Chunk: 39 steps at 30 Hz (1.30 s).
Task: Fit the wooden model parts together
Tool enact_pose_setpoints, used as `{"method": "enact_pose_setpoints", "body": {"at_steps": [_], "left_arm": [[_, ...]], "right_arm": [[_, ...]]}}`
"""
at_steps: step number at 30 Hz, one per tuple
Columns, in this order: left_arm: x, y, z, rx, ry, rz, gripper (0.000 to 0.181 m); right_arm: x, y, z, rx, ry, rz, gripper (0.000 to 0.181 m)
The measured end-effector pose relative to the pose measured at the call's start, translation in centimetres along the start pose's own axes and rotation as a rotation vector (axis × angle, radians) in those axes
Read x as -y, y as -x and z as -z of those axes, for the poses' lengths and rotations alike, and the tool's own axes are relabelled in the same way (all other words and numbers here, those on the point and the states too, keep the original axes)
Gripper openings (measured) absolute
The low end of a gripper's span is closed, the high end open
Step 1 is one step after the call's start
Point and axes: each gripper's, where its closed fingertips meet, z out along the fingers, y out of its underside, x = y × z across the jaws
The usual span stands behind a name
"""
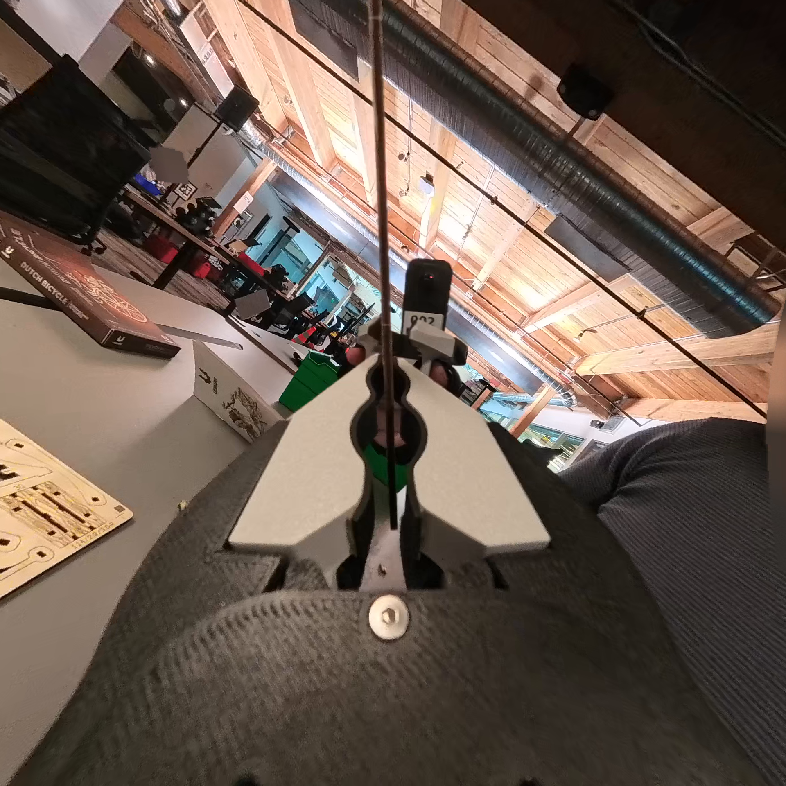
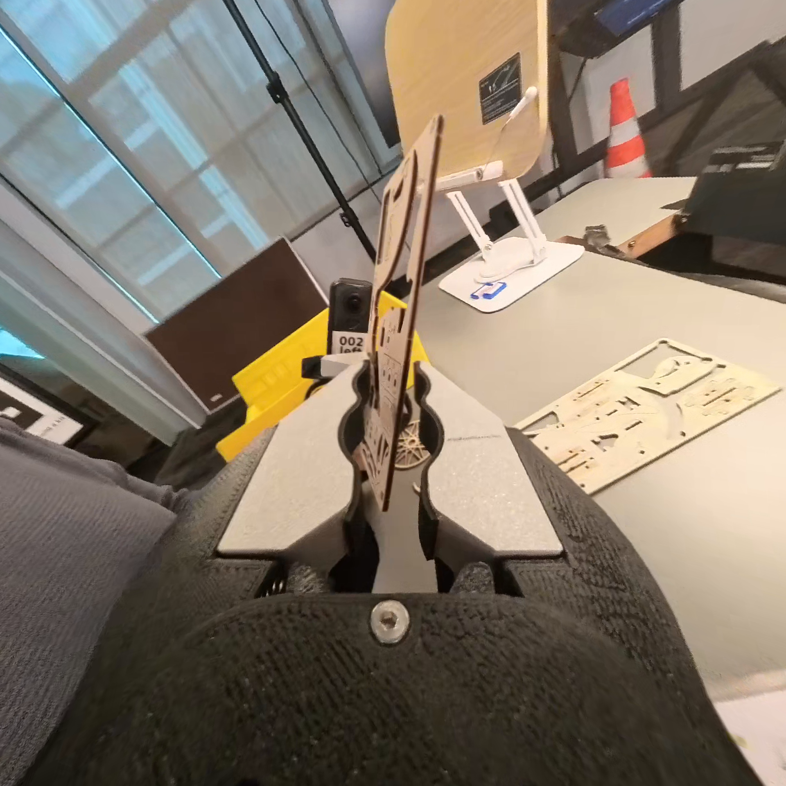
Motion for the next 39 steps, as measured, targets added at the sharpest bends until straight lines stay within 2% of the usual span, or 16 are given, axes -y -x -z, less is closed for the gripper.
{"method": "enact_pose_setpoints", "body": {"at_steps": [2,4,7,9,15,19,21,23,26,29,33,36,39], "left_arm": [[-0.3,-0.1,-0.1,-0.007,0.012,0.000,0.001],[-0.5,0.0,-0.3,-0.003,0.026,-0.004,0.001],[-0.7,-0.1,-0.4,-0.006,0.032,-0.001,0.001],[-0.6,0.0,-0.4,-0.003,0.026,0.014,0.002],[-0.2,0.4,-0.3,0.029,-0.006,0.002,0.010],[-0.2,-0.5,-0.5,-0.027,-0.007,0.018,0.019],[-0.5,-0.6,-0.6,-0.037,0.005,0.029,0.016],[-0.6,-0.3,-0.6,-0.016,0.014,0.023,0.001],[-0.7,0.1,-0.6,0.007,0.026,0.025,0.002],[-0.7,0.7,-0.5,0.033,0.028,0.047,0.002],[-1.2,1.1,-0.6,0.038,0.052,0.086,0.002],[-2.2,1.1,-1.1,0.026,0.096,0.103,0.001],[-3.8,0.7,-1.9,-0.001,0.176,0.108,0.001]], "right_arm": [[0.0,-0.2,-0.2,0.002,-0.009,-0.014,0.024],[-0.2,-0.3,-0.3,0.005,-0.003,-0.018,0.021],[-0.3,-0.1,-0.5,0.021,-0.003,-0.027,0.005],[-0.2,0.1,-0.5,0.040,-0.009,-0.049,0.002],[-0.7,0.1,-0.7,0.068,0.008,-0.113,0.000],[-1.2,0.4,-1.0,0.108,0.025,-0.188,0.000],[-1.5,0.5,-1.2,0.121,0.031,-0.215,0.000],[-1.6,0.5,-1.3,0.127,0.030,-0.218,0.000],[-1.5,0.2,-1.1,0.090,0.005,-0.160,0.006],[0.0,-0.6,0.8,-0.013,-0.136,-0.053,0.033],[1.1,-2.0,6.4,-0.207,-0.323,0.058,0.033],[-0.2,-2.4,8.3,-0.247,-0.311,0.007,0.033],[-2.1,-2.0,7.0,-0.207,-0.219,-0.070,0.033]]}}
